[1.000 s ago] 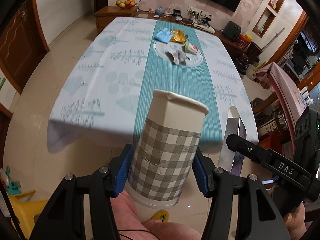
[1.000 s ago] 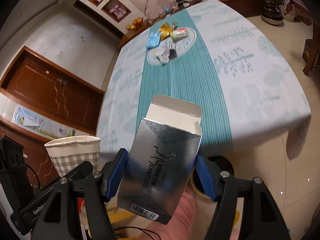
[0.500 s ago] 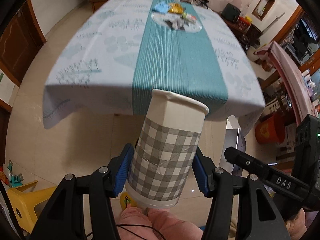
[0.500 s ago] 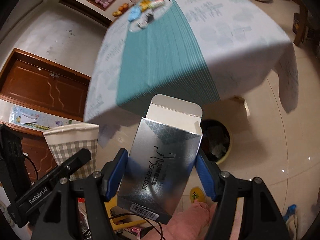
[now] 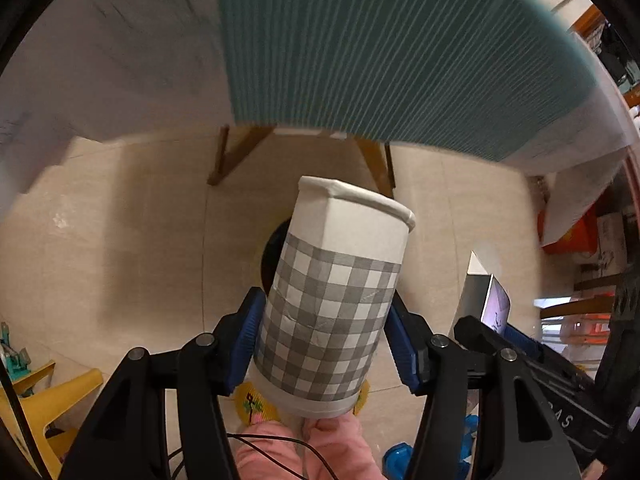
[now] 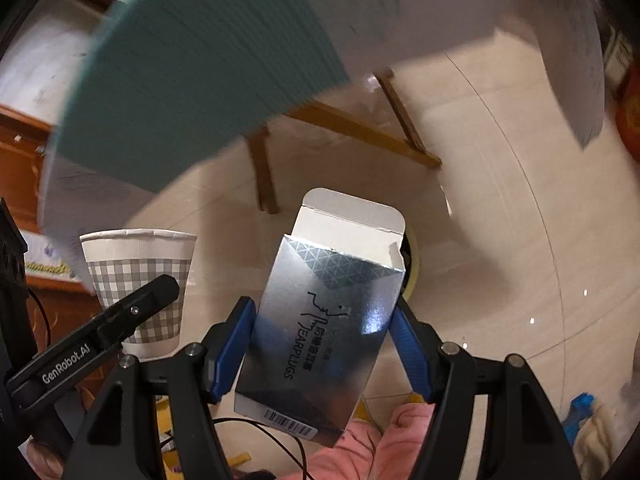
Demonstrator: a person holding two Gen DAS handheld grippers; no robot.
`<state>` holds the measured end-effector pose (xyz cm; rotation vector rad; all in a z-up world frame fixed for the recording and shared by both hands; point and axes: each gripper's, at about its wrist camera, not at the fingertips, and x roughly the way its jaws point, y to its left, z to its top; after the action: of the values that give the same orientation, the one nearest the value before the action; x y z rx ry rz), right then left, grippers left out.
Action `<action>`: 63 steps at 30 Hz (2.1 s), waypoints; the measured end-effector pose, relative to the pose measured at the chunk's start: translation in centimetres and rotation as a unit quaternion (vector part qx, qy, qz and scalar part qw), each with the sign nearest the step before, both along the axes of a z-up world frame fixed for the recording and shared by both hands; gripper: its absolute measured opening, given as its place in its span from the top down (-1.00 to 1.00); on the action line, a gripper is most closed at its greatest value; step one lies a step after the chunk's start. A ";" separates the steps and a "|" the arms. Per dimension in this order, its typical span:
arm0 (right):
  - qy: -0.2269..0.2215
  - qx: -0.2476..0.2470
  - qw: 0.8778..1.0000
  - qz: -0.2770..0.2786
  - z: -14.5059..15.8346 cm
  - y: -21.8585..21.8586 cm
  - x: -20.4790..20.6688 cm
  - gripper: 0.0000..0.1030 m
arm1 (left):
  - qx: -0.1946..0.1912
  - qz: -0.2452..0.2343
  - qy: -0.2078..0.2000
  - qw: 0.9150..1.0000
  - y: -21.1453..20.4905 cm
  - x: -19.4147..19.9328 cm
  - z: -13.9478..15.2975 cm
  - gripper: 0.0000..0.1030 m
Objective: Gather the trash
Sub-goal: 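Lower both tools over the black bin and open both grippers, then raise both tools back toward the table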
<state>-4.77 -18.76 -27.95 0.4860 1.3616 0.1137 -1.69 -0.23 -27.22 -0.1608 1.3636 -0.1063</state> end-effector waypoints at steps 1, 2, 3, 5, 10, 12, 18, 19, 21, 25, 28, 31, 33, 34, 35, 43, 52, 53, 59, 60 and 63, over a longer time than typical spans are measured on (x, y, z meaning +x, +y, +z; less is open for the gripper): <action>0.005 0.000 1.000 -0.007 -1.4 -0.1 0.0 -0.32 | -0.001 -0.002 0.005 1.000 -0.2 0.4 -1.5 -0.12; 0.009 0.001 1.000 -0.012 -2.4 -0.2 0.1 -0.32 | -0.002 -0.002 0.008 1.000 -0.4 0.6 -2.4 -0.12; 0.014 0.000 1.000 -0.018 -3.8 -0.4 0.2 -0.32 | -0.002 -0.003 0.013 1.000 -0.6 1.0 -3.8 -0.13; 0.019 -0.002 1.000 -0.024 -5.4 -0.5 0.5 -0.32 | -0.003 -0.004 0.025 1.000 -1.0 1.7 -6.1 -0.14; 0.024 -0.006 0.999 -0.038 -8.3 -0.6 1.5 -0.33 | -0.001 -0.009 0.044 0.999 -1.6 2.4 -9.5 -0.19; 0.026 -0.005 0.999 -0.039 -8.8 -0.5 1.7 -0.33 | 0.001 -0.009 0.050 0.999 -1.5 2.3 -10.4 -0.42; 0.025 -0.011 0.999 -0.033 -8.9 0.2 2.6 -0.34 | 0.013 -0.001 0.058 0.998 -0.4 2.8 -11.5 -0.81; 0.024 -0.011 0.999 -0.032 -8.6 0.4 2.4 -0.34 | 0.014 0.003 0.058 0.998 -0.1 2.8 -11.6 -0.81; 0.023 -0.011 0.999 -0.031 -8.7 0.5 2.6 -0.34 | 0.015 0.012 0.056 0.998 0.6 2.8 -11.4 -0.82; 0.023 -0.007 0.999 -0.021 -8.6 1.3 2.8 -0.35 | 0.020 0.032 0.048 0.998 2.3 2.8 -10.8 -0.82; 0.025 -0.005 1.000 -0.010 -8.8 2.3 3.3 -0.38 | 0.022 0.047 0.042 0.998 3.9 2.7 -10.7 -0.82; 0.029 -0.003 1.000 0.002 -8.9 3.4 3.9 -0.41 | 0.026 0.058 0.037 0.997 5.3 2.6 -10.3 -0.82; 0.044 0.007 0.999 0.010 -9.3 4.1 4.3 -0.41 | 0.027 0.067 0.035 0.997 6.2 2.2 -9.7 -0.82; 0.046 0.007 0.999 0.010 -9.2 4.3 4.4 -0.41 | 0.027 0.069 0.035 0.997 6.5 2.1 -9.5 -0.82; 0.044 0.007 0.999 0.010 -9.2 4.5 4.5 -0.41 | 0.028 0.073 0.034 0.996 6.8 2.0 -9.2 -0.82; 0.030 0.000 0.999 0.017 -6.1 5.4 4.5 -0.41 | 0.021 0.092 0.027 0.995 8.0 0.6 -5.5 -0.82; 0.011 0.009 1.000 0.028 2.9 5.6 2.3 -0.41 | 0.009 0.069 -0.005 0.998 7.6 -0.4 5.3 -0.82; 0.008 0.010 1.000 0.028 3.8 5.6 2.2 -0.41 | 0.008 0.064 -0.011 0.998 7.7 -0.5 6.8 -0.82; -0.026 0.011 0.999 0.023 11.6 5.7 0.3 -0.41 | 0.002 0.027 -0.050 0.998 7.4 -0.6 14.7 -0.82; -0.031 0.009 0.999 0.022 12.6 5.7 0.2 -0.41 | 0.001 0.023 -0.056 0.998 7.3 -0.7 15.8 -0.82; -0.052 0.002 0.999 0.013 16.5 5.9 -0.4 -0.41 | -0.001 0.005 -0.072 0.997 7.4 -1.0 19.2 -0.82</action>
<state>-5.17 -12.91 -11.46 0.4600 1.2657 0.1612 -2.72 7.21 -7.98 -0.1588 1.2199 -0.1089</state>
